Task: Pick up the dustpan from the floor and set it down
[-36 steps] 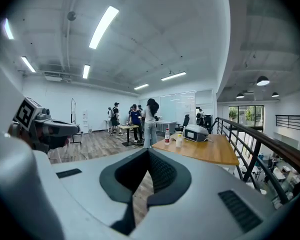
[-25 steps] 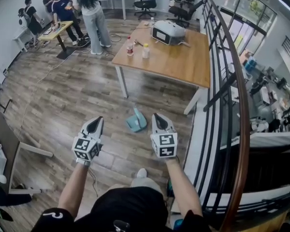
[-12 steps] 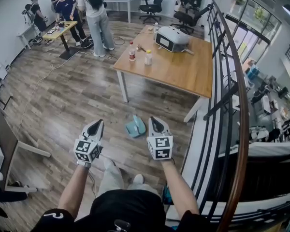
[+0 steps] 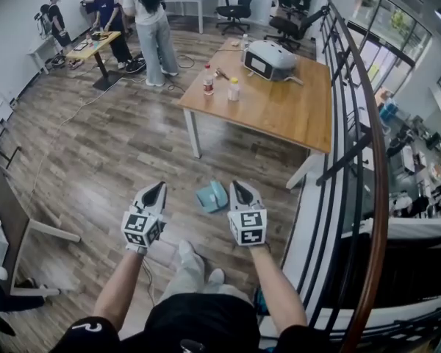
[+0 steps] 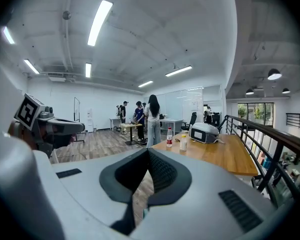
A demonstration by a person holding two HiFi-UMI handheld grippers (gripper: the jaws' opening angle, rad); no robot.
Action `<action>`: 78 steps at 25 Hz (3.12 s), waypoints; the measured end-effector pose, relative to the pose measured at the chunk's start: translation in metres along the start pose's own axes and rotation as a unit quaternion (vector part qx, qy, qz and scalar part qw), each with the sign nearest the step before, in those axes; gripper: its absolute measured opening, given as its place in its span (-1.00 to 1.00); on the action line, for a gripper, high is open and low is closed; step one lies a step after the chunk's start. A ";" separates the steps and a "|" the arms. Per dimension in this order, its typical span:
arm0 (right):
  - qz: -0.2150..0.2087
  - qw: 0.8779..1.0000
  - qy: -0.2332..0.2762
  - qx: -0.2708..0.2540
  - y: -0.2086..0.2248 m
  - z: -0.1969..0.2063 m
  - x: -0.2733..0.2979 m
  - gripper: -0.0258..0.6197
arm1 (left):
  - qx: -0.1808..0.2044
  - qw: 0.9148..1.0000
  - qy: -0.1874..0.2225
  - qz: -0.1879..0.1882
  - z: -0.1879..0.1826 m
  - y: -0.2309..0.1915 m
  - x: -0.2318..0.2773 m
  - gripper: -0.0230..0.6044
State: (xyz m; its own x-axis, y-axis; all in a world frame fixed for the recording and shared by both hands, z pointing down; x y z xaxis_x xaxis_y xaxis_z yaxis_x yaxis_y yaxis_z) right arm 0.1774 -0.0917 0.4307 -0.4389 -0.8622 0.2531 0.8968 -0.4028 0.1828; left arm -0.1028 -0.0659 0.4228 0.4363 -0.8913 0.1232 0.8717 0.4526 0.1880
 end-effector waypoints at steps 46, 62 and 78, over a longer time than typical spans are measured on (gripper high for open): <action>0.003 0.969 -0.248 0.015 0.079 0.319 0.300 -0.12 | -0.060 0.994 -0.087 0.036 0.291 -0.079 0.186 -0.94; 0.045 0.959 -0.281 0.011 0.092 0.353 0.316 -0.47 | -0.078 0.991 -0.104 0.030 0.321 -0.089 0.197 -0.94; 0.046 0.959 -0.278 0.007 0.098 0.312 0.311 -0.64 | -0.083 0.990 -0.114 0.018 0.314 -0.098 0.186 -0.94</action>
State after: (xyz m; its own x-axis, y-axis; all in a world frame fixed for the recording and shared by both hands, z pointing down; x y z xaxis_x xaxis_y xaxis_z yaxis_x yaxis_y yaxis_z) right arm 0.1116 -0.3034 0.8237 -0.3240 -0.5944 0.7360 0.9338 -0.3257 0.1481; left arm -0.1768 -0.2682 0.7332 0.4226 -0.8373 0.3470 0.8893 0.4569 0.0196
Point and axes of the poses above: the fingertips, and each gripper's own axes: x forward along the fingers, y to its right, z out of its underside, the point moved 8 cm from there along -x, backward along the fingers, and after that the axes turned 12 degrees about x, right-handed, at the moved point
